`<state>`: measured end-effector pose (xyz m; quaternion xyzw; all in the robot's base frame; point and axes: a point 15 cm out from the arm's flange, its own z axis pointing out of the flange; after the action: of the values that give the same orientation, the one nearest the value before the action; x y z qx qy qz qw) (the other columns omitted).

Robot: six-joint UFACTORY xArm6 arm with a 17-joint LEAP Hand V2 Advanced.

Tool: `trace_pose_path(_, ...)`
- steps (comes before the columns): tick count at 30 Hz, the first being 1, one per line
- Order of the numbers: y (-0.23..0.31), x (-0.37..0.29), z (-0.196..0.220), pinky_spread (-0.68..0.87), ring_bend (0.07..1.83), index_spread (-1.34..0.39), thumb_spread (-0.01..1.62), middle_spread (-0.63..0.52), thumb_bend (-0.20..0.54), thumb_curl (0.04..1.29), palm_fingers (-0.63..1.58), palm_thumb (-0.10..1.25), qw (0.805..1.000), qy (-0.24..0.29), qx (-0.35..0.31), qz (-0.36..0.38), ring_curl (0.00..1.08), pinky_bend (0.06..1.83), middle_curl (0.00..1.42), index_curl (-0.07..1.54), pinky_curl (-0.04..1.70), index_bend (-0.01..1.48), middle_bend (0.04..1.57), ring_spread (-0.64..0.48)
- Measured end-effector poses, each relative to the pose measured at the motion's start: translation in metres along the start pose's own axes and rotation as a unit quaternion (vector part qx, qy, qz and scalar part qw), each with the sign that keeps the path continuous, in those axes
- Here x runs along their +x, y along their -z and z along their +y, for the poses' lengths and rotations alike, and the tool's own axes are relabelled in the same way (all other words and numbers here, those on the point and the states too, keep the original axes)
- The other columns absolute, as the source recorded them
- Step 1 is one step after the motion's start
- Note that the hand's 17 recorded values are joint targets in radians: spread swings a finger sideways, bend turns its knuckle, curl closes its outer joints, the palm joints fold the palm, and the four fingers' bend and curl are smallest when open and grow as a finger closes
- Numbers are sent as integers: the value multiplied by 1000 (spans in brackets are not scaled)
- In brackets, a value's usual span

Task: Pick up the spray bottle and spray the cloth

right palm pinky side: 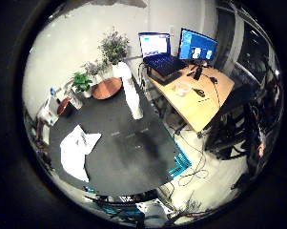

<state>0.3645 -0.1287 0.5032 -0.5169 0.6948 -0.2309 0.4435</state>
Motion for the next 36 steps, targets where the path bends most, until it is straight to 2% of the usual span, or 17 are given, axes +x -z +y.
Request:
trace_pose_path(17, -78, 86, 48, 609, 304, -127, 989, 247, -31, 380, 121, 376, 990, -135, -35, -36, 241, 833, 320, 278, 220, 165, 194, 354)
trace_pose_path(22, -90, 104, 41, 610, 304, -121, 990, 248, -30, 379, 119, 375, 987, -154, -24, -33, 243, 837, 319, 278, 219, 164, 196, 355)
trace_pose_path(30, -96, 118, -4, 621, 303, -120, 988, 248, -30, 380, 118, 382, 986, -160, 1, -35, 246, 839, 315, 279, 218, 164, 196, 359)
trace_pose_path(36, -105, 126, -21, 621, 302, -117, 997, 255, -29, 381, 114, 387, 984, -171, 10, -41, 245, 843, 316, 282, 218, 164, 196, 362)
